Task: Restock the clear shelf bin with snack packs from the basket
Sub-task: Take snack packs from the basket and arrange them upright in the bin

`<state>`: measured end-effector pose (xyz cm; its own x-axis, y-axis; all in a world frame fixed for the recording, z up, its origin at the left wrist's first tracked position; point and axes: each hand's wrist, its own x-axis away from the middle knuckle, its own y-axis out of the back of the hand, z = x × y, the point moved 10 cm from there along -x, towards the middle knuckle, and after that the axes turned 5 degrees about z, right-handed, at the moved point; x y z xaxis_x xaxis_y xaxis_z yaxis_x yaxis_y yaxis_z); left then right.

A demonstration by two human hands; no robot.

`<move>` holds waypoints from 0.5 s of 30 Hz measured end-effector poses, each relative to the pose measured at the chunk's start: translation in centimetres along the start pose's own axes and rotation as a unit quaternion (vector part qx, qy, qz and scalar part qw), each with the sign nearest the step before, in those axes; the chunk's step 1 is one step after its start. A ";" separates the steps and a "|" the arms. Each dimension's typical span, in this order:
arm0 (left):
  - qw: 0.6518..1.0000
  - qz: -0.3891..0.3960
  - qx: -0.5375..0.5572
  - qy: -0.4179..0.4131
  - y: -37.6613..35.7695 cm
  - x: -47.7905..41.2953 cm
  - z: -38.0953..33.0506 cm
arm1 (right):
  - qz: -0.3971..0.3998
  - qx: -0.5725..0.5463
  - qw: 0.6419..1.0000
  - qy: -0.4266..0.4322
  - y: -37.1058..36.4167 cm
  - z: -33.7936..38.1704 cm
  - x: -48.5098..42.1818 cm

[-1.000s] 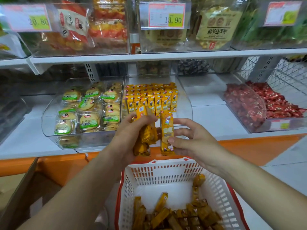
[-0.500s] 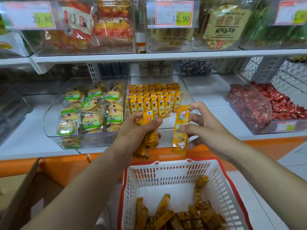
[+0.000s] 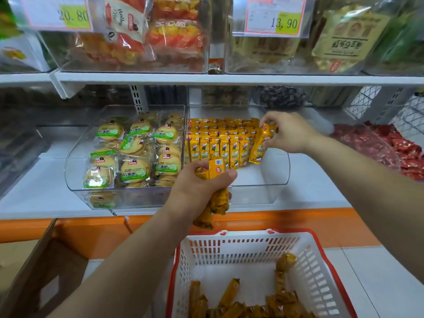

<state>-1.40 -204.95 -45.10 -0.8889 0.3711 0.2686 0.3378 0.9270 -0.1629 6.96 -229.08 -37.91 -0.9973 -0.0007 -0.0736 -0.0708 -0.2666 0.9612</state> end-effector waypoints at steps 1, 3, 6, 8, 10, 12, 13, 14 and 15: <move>1.000 -0.001 -0.001 0.005 0.0 -0.1 0.2 | 0.009 0.023 1.000 -0.009 -0.5 -0.3 -0.8; 1.000 -0.002 -0.006 0.010 0.2 -0.4 0.5 | 0.021 0.090 0.995 -0.030 -1.3 -0.7 -2.3; 1.000 -0.001 -0.016 0.010 0.6 -0.9 0.8 | 0.046 0.164 0.984 -0.057 -2.3 -1.1 -3.9; 1.000 0.002 -0.021 0.013 0.9 -1.3 1.0 | 0.077 0.175 0.979 -0.075 -3.0 -1.7 -4.5; 0.999 0.003 -0.029 0.015 1.3 -1.5 1.2 | 0.110 0.169 0.976 -0.088 -3.9 -2.2 -4.9; 0.999 0.002 -0.027 0.018 1.4 -1.6 1.4 | 0.122 0.170 0.974 -0.090 -4.6 -2.2 -5.0; 1.000 0.002 -0.022 0.021 1.5 -1.6 1.5 | 0.117 0.175 0.974 -0.089 -4.6 -2.0 -5.0; 1.000 0.001 -0.017 0.025 1.6 -1.6 1.6 | 0.105 0.178 0.975 -0.088 -4.3 -1.9 -4.8; 1.000 -0.002 -0.014 0.028 1.6 -1.6 1.7 | 0.086 0.179 0.976 -0.088 -3.7 -1.7 -4.4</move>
<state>0.05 -204.14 -47.43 -0.8720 0.3688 0.3217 0.3430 0.9295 -0.1358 11.66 -229.72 -41.64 -0.9807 0.1592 0.1137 0.1272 0.0771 0.9889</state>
